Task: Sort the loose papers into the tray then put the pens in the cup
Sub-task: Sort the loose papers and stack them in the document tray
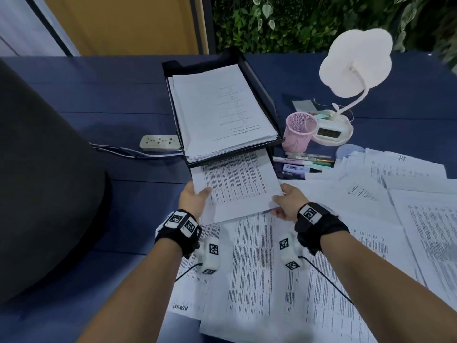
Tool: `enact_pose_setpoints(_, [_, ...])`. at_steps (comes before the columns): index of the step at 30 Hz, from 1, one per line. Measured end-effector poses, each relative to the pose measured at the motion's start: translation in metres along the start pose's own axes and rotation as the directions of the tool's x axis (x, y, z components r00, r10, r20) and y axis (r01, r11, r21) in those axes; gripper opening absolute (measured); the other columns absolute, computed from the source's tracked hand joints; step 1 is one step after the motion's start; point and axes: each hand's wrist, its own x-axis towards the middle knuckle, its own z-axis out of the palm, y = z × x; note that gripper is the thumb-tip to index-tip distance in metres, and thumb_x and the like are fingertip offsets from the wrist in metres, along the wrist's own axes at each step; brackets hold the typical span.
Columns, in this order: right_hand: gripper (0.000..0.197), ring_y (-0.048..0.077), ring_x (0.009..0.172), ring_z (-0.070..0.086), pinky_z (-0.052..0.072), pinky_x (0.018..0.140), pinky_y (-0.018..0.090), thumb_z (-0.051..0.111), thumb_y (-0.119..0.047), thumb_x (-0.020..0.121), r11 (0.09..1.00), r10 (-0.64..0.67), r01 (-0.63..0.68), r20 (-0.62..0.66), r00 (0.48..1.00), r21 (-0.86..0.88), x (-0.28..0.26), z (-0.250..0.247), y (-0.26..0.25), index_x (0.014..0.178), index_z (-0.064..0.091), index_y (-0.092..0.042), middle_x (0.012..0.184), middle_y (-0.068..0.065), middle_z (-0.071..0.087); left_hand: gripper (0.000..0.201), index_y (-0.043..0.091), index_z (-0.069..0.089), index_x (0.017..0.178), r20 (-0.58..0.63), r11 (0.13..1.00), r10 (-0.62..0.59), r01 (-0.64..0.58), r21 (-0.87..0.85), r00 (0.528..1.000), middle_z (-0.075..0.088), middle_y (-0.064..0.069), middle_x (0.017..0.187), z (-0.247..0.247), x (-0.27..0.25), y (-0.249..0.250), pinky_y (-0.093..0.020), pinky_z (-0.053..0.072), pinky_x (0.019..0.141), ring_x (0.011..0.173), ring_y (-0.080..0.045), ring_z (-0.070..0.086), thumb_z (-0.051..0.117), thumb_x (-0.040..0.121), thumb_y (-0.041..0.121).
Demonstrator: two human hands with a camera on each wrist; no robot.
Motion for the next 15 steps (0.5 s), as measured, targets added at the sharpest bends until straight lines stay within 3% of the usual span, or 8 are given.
enact_pose_setpoints(3, [0.024,0.011,0.037,0.055,0.035,0.032,0.015,0.041,0.000,0.097,0.997,-0.028,0.031,-0.049,0.998,0.064,0.017,0.001,-0.016,0.114,0.049,-0.015,0.103,0.019,0.058,0.046,0.010,0.040,0.131,-0.017,0.998,-0.030,0.029,-0.046,0.999,0.055,-0.008,0.125,0.002,0.010,0.009,-0.038,0.050,0.089,0.102,-0.024,0.057,0.062,0.091,0.020])
enact_pose_setpoints(6, [0.016,0.011,0.035,0.054,0.034,0.031,0.015,0.042,0.001,0.096,0.994,-0.039,0.045,-0.063,0.997,0.100,0.033,0.001,-0.033,0.105,0.048,-0.011,0.092,0.021,0.057,0.074,0.021,0.026,0.142,0.001,0.984,-0.059,0.059,-0.168,0.998,0.042,-0.002,0.131,0.003,0.018,0.013,-0.048,0.053,0.089,0.111,-0.027,0.053,0.069,0.083,0.008])
enact_pose_setpoints(7, [0.014,0.010,0.032,0.053,0.033,0.031,0.015,0.042,0.001,0.096,0.993,-0.049,0.056,-0.073,0.996,0.101,0.038,0.001,-0.040,0.103,0.049,-0.010,0.084,0.021,0.057,0.072,0.018,0.030,0.141,-0.014,0.998,-0.006,0.006,-0.059,1.000,0.046,-0.003,0.131,0.003,0.019,0.015,-0.042,0.051,0.090,0.113,-0.026,0.054,0.069,0.081,0.010])
enact_pose_setpoints(9, [0.013,0.008,0.030,0.052,0.033,0.030,0.014,0.043,0.001,0.096,0.990,-0.079,0.091,-0.105,0.991,0.107,0.045,0.004,-0.052,0.103,0.048,-0.008,0.069,0.017,0.056,0.049,0.004,0.049,0.130,-0.084,0.962,0.124,-0.099,0.254,0.989,0.055,-0.008,0.122,0.002,0.024,0.019,-0.032,0.047,0.088,0.109,-0.026,0.056,0.065,0.086,0.015])
enact_pose_setpoints(11, [0.019,0.007,0.030,0.053,0.037,0.031,0.014,0.041,0.000,0.097,0.983,-0.082,0.103,-0.135,0.987,0.155,0.053,0.008,-0.062,0.110,0.040,-0.013,0.066,0.015,0.055,0.039,0.002,0.058,0.123,-0.075,0.886,0.224,-0.171,0.431,0.972,0.055,-0.018,0.122,0.002,0.026,0.021,-0.034,0.045,0.095,0.113,-0.031,0.054,0.061,0.090,0.021])
enact_pose_setpoints(13, [0.024,0.009,0.030,0.055,0.040,0.032,0.015,0.038,0.003,0.098,0.973,-0.062,0.092,-0.140,0.988,0.213,0.061,0.011,-0.068,0.118,0.040,-0.010,0.080,0.018,0.057,0.045,0.012,0.056,0.130,0.033,0.726,0.281,-0.235,0.646,0.959,0.052,-0.020,0.126,0.002,0.026,0.022,-0.040,0.037,0.106,0.122,-0.033,0.046,0.058,0.090,0.032])
enact_pose_setpoints(15, [0.031,0.011,0.030,0.055,0.042,0.032,0.016,0.034,0.007,0.097,0.970,-0.024,0.057,-0.143,0.989,0.235,0.068,0.015,-0.070,0.126,0.039,-0.002,0.090,0.017,0.054,0.057,0.023,0.043,0.140,0.157,0.425,0.303,-0.281,0.861,0.940,0.044,-0.014,0.137,0.003,0.022,0.023,-0.047,0.015,0.116,0.133,-0.032,0.032,0.054,0.089,0.047])
